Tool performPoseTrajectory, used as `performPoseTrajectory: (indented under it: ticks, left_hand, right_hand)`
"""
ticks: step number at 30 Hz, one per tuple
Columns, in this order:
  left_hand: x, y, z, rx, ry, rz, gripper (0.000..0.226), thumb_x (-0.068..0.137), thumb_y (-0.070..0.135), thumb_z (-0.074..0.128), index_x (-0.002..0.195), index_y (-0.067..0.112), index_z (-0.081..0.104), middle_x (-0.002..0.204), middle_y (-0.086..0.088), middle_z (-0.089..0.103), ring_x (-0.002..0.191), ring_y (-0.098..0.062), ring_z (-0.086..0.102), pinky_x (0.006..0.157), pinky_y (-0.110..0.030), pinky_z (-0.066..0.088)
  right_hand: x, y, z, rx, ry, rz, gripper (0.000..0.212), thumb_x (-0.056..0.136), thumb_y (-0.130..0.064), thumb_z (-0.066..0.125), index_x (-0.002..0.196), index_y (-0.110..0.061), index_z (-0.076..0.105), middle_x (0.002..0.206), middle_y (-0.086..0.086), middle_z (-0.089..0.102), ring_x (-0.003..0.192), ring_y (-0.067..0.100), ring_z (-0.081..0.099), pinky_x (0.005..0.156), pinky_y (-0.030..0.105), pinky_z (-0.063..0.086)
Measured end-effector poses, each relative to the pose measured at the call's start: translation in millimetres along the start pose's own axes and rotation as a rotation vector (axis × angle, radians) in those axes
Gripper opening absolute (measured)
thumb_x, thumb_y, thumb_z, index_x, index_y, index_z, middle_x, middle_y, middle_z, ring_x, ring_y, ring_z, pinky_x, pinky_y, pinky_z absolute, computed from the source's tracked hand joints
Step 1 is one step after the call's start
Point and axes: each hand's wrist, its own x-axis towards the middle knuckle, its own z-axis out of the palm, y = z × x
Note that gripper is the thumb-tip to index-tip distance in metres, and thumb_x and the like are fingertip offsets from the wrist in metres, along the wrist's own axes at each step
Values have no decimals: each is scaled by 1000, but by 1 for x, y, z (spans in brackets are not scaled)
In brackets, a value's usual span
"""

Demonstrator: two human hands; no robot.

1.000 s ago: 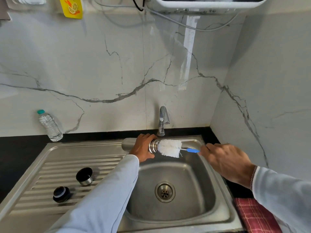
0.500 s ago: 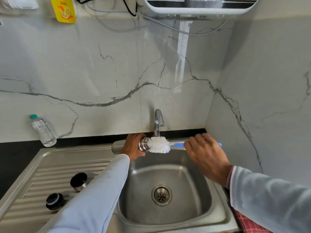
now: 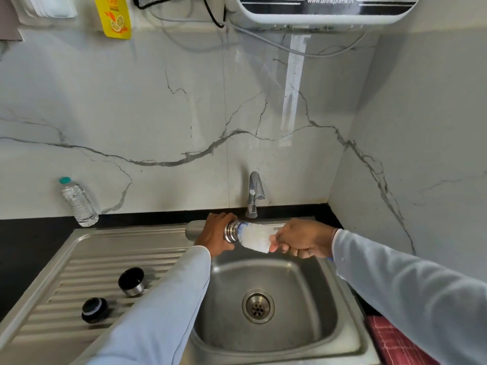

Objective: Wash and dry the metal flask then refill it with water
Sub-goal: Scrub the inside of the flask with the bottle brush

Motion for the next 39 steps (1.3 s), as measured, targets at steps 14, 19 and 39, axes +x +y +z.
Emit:
performPoseTrajectory:
  ticks: [14, 19, 39]
  left_hand:
    - [1, -12, -9, 5, 53, -5, 72, 45, 19, 89, 112, 15, 66, 101, -3, 67, 92, -30, 58, 86, -37, 37]
    - [2, -9, -7, 0, 50, 26, 68, 46, 22, 87, 110, 18, 65, 95, 3, 65, 88, -26, 60, 86, -34, 34]
    - [15, 1, -12, -42, 19, -4, 73, 46, 30, 84, 115, 15, 64, 99, -5, 65, 86, -28, 55, 83, -39, 42]
  right_hand:
    - [-1, 34, 21, -1440, 589, -604, 18, 90, -11, 59, 106, -13, 63, 90, 6, 65, 67, 27, 66, 50, 33, 46]
    - [9, 14, -7, -377, 130, -257, 25, 102, -29, 56, 99, -18, 78, 78, -4, 69, 64, 21, 60, 60, 28, 48]
    - [-18, 38, -17, -1478, 684, -658, 29, 85, -8, 47, 101, -19, 68, 79, 2, 63, 52, 24, 60, 45, 30, 29]
